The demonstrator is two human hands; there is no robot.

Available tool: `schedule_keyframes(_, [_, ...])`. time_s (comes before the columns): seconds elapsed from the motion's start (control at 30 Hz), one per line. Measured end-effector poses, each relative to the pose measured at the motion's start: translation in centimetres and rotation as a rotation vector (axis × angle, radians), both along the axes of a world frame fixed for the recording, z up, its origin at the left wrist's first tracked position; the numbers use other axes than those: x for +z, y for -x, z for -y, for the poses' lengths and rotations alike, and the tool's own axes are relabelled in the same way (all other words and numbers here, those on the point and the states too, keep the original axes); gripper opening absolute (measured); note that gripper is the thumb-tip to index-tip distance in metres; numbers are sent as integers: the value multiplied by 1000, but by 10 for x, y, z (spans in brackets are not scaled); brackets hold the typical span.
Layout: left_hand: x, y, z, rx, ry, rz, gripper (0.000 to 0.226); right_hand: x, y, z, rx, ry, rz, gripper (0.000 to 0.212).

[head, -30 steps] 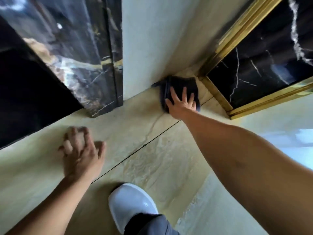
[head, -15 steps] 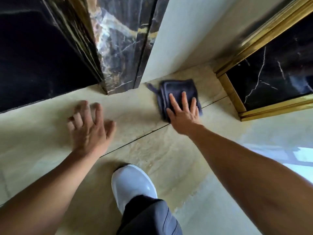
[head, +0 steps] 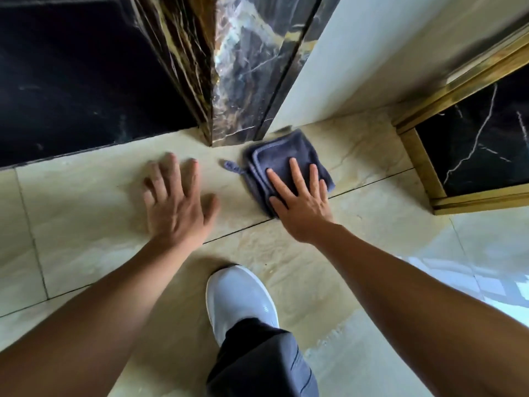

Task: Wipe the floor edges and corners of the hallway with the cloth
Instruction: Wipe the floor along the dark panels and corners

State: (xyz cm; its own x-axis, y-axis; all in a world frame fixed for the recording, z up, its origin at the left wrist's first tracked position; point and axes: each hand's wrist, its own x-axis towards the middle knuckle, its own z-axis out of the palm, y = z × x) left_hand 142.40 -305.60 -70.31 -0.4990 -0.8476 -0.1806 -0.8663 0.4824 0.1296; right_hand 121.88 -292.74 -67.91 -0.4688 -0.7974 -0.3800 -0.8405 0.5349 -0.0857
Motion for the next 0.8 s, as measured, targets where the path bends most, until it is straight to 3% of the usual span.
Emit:
schedule_keyframes(0.1, [-3, -10, 1, 10, -17, 71, 88, 4, 65, -10, -457, -123, 23, 58])
schedule_keyframes(0.2, [-3, -16, 3, 36, -14, 71, 89, 17, 84, -7, -581, -232, 90, 60])
schedule_keyframes(0.3, [-3, -14, 4, 54, -22, 65, 91, 9, 42, 0, -408, -155, 22, 64])
schedule_keyframes(0.43, [-5, -11, 5, 58, -7, 34, 90, -2, -42, 18, 74, 44, -1, 59])
schedule_keyframes(0.5, [-3, -13, 3, 55, -6, 22, 89, -5, -45, 22, 312, 82, 20, 55])
schedule_keyframes(0.53, [-2, -15, 2, 48, -8, 28, 89, -10, -32, 20, 334, 62, 8, 54])
schedule_keyframes(0.6, [1, -21, 3, 29, -15, 65, 92, -15, 8, 14, 113, 40, -90, 55])
schedule_keyframes(0.67, [8, -31, 5, 33, -20, 117, 93, -11, 57, 4, -299, 18, -148, 57])
schedule_keyframes(0.73, [12, -40, 7, 46, -17, 139, 94, 0, 87, 0, -654, -137, 19, 55])
schedule_keyframes(0.8, [11, -43, 9, 65, -22, 143, 95, 3, 76, -1, -639, -154, 22, 57])
